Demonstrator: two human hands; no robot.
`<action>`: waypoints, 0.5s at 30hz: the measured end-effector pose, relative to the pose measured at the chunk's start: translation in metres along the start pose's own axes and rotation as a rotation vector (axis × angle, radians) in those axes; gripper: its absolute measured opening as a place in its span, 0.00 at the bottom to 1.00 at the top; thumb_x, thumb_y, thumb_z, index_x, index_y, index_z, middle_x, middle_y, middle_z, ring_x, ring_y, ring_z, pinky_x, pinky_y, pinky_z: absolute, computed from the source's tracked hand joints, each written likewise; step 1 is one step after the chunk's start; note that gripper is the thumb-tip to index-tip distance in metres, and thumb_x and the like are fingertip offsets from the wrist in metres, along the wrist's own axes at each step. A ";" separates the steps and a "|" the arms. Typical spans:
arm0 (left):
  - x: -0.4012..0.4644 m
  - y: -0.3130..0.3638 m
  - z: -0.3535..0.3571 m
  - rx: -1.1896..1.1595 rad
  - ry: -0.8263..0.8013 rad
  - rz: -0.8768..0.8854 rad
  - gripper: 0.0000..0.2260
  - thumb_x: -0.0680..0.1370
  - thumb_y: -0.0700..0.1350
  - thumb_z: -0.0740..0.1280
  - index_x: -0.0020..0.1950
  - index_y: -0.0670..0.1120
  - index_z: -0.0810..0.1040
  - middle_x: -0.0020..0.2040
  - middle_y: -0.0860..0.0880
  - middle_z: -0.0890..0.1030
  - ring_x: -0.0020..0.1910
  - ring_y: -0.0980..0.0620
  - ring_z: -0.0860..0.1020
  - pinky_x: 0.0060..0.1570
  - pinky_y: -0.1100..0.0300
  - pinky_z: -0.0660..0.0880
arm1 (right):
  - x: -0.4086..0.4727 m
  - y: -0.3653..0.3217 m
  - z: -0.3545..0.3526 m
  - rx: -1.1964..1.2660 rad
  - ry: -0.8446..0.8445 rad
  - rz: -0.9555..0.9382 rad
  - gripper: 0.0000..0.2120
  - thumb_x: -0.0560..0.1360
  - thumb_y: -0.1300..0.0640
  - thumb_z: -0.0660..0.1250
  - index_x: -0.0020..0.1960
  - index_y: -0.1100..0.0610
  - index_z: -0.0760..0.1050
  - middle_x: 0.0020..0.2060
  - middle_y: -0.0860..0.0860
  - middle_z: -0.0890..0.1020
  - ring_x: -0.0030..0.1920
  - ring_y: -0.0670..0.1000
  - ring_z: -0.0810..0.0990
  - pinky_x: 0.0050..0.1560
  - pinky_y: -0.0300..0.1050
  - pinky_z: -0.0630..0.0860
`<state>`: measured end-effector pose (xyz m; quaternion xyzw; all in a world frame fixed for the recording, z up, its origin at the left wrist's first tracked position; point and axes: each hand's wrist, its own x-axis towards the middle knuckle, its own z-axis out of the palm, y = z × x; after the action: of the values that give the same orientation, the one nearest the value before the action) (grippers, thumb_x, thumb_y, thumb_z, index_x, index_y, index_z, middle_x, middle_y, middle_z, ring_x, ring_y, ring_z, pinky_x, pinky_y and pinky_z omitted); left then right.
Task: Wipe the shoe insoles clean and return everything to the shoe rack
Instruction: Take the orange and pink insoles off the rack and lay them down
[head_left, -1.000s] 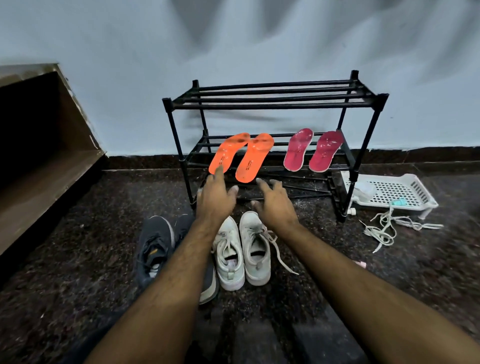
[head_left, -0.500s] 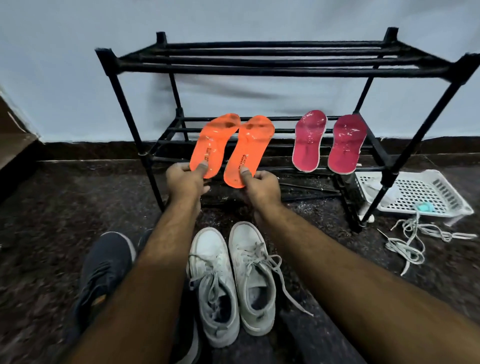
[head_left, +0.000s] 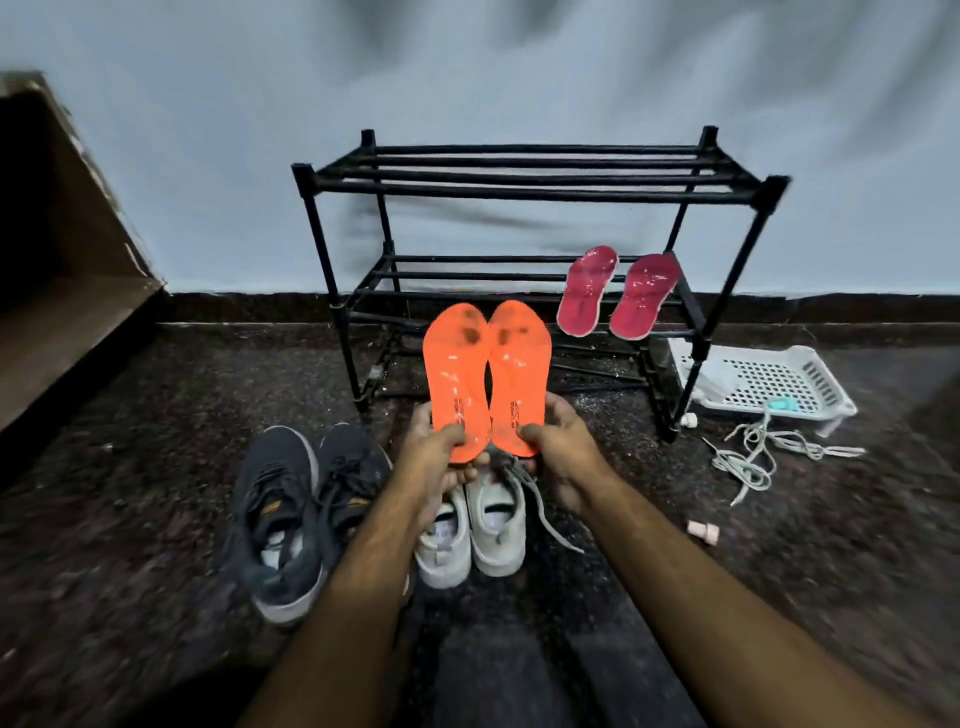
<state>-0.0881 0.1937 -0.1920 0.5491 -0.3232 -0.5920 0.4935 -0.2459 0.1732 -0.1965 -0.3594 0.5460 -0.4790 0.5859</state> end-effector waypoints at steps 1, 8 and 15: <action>-0.016 -0.006 0.002 0.002 -0.022 -0.005 0.21 0.78 0.32 0.59 0.67 0.51 0.66 0.48 0.41 0.83 0.29 0.48 0.80 0.25 0.60 0.73 | -0.015 0.001 -0.008 -0.007 -0.008 -0.004 0.24 0.74 0.73 0.61 0.65 0.52 0.72 0.49 0.58 0.84 0.28 0.49 0.76 0.21 0.40 0.67; -0.098 -0.052 0.024 0.023 -0.131 -0.073 0.28 0.78 0.30 0.55 0.71 0.58 0.61 0.52 0.38 0.81 0.28 0.47 0.79 0.25 0.60 0.73 | -0.096 0.026 -0.068 -0.156 -0.098 0.020 0.33 0.74 0.72 0.60 0.70 0.42 0.67 0.48 0.55 0.82 0.30 0.49 0.74 0.23 0.40 0.69; -0.146 -0.074 0.070 0.196 -0.298 -0.094 0.30 0.80 0.32 0.57 0.73 0.61 0.57 0.58 0.43 0.80 0.30 0.46 0.82 0.27 0.60 0.76 | -0.158 0.036 -0.130 -0.238 0.004 0.006 0.34 0.74 0.72 0.60 0.72 0.43 0.65 0.57 0.56 0.80 0.35 0.48 0.78 0.22 0.41 0.73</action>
<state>-0.1861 0.3423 -0.1987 0.5151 -0.4231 -0.6549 0.3560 -0.3594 0.3471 -0.2025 -0.4238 0.6015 -0.4096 0.5393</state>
